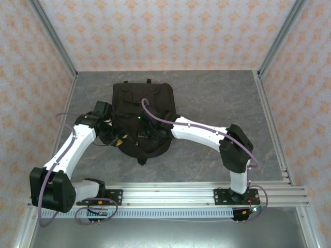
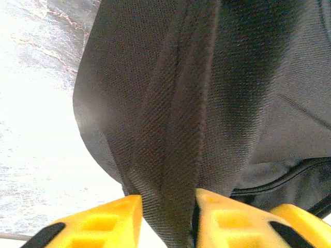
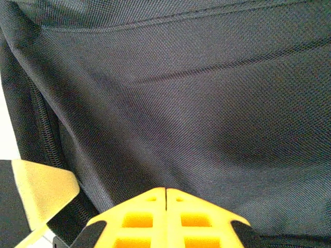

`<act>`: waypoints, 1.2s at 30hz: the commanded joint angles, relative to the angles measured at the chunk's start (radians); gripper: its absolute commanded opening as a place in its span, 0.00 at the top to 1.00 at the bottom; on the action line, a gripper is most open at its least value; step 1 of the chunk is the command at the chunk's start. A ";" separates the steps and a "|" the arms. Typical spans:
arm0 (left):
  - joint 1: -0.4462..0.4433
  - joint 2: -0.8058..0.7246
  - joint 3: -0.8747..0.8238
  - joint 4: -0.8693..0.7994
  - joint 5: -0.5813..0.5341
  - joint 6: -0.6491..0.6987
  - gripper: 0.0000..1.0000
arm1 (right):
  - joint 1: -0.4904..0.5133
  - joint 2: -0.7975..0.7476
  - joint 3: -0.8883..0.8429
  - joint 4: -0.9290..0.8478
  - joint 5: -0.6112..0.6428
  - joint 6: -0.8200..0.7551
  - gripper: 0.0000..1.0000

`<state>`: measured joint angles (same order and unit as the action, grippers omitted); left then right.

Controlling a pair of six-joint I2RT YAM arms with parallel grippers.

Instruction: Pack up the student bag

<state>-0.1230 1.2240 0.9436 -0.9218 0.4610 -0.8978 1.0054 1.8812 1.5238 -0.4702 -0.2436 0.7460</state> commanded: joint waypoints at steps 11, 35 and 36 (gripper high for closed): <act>0.009 -0.005 0.010 -0.119 -0.058 0.075 1.00 | 0.062 -0.049 0.014 -0.088 0.060 -0.163 1.00; 0.115 -0.023 0.008 -0.148 -0.101 0.148 1.00 | 0.063 -0.211 -0.192 -0.102 0.243 -0.361 1.00; 0.116 -0.022 0.009 -0.149 -0.105 0.149 1.00 | 0.058 -0.220 -0.203 -0.099 0.248 -0.370 1.00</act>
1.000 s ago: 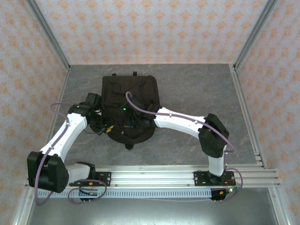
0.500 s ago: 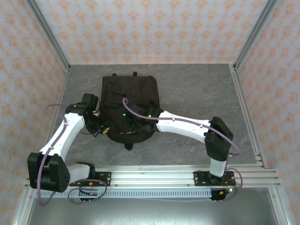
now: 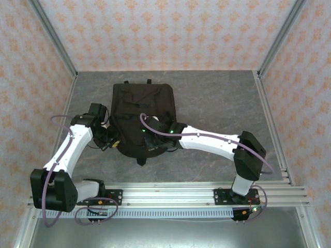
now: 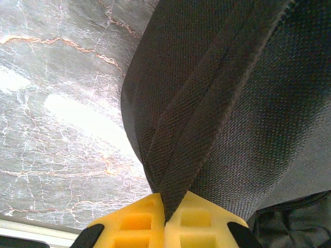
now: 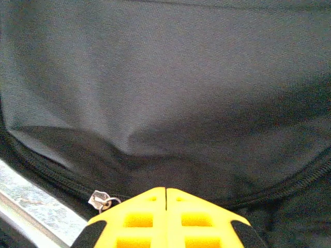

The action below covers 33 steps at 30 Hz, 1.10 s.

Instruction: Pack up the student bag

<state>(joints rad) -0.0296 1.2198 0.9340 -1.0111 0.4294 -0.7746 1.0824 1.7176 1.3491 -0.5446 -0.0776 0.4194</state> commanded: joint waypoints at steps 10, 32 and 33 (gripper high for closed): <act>0.023 -0.029 0.047 -0.075 -0.117 0.035 1.00 | -0.109 -0.135 -0.131 -0.024 0.141 -0.078 1.00; 0.026 -0.051 0.062 -0.083 -0.190 0.071 1.00 | -0.392 -0.074 -0.110 0.139 0.351 0.018 1.00; 0.026 -0.051 0.058 -0.080 -0.189 0.072 1.00 | -0.405 -0.056 -0.096 0.153 0.352 0.018 1.00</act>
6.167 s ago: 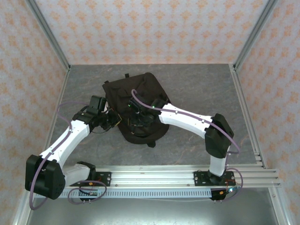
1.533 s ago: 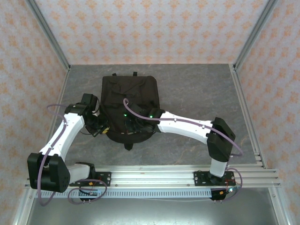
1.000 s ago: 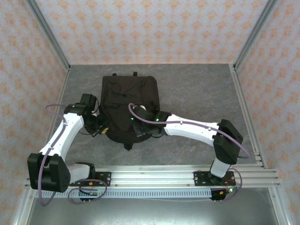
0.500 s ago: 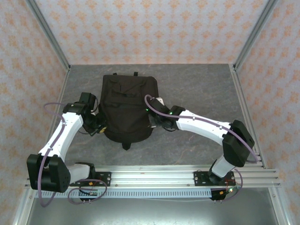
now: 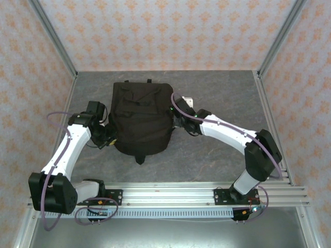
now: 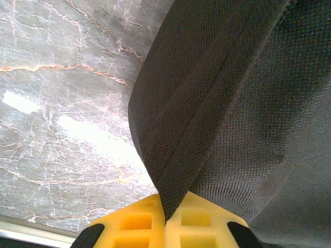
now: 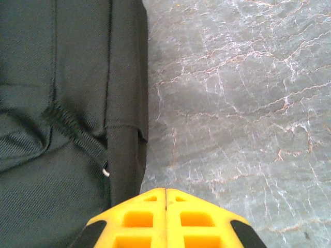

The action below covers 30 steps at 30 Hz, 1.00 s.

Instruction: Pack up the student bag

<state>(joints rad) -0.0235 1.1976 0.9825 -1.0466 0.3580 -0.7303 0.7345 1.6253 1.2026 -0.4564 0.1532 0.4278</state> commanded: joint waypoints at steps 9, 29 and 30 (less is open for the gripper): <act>0.019 -0.017 -0.023 0.008 -0.064 0.061 1.00 | -0.121 0.153 0.134 0.240 -0.018 -0.048 1.00; -0.578 0.008 0.200 0.247 -0.187 0.386 0.41 | -0.075 0.003 -0.072 0.286 -0.312 0.127 1.00; -0.609 0.046 0.216 0.258 -0.205 0.397 0.41 | -0.078 0.003 -0.072 0.278 -0.303 0.120 1.00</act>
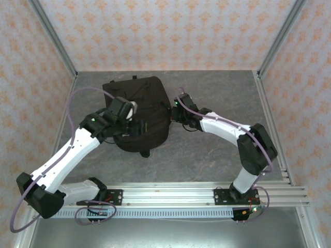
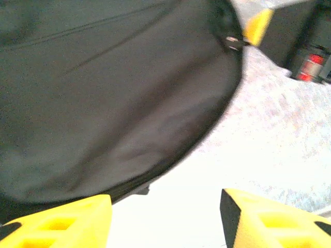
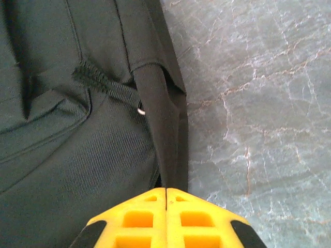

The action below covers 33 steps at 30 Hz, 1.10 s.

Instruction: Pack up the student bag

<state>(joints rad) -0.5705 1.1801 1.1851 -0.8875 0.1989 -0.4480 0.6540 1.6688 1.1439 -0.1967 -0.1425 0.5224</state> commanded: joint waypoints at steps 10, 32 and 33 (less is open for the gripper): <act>-0.243 0.477 0.284 0.030 -0.268 0.227 0.49 | -0.084 0.048 0.051 0.002 -0.077 0.026 1.00; -0.247 0.524 0.157 0.106 -0.349 0.192 0.86 | -0.136 0.159 0.173 0.008 -0.131 0.074 1.00; -0.248 0.519 0.150 0.105 -0.343 0.190 0.90 | -0.137 0.166 0.180 0.008 -0.131 0.075 1.00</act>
<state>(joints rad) -0.8173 1.7470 1.3647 -0.7746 -0.1165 -0.2436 0.5312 1.8118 1.2842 -0.1936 -0.2871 0.5804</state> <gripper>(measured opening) 0.112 0.040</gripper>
